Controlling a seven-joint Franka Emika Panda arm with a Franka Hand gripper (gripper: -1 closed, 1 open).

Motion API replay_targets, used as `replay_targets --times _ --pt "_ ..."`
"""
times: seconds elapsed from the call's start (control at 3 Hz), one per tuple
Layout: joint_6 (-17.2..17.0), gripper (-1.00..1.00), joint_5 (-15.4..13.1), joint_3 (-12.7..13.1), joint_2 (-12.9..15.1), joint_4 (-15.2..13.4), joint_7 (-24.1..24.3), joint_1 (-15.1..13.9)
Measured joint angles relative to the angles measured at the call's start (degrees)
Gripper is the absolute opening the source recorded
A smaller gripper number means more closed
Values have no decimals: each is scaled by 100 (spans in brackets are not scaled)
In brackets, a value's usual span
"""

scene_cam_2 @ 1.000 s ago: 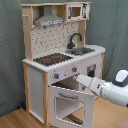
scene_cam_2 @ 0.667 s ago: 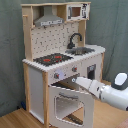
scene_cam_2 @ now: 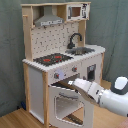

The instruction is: Play with the kitchen

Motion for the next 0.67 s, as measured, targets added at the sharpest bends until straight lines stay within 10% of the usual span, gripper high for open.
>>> replay_targets --times 0.67 --pt "-1 100 143 497 -435 864 309 -556"
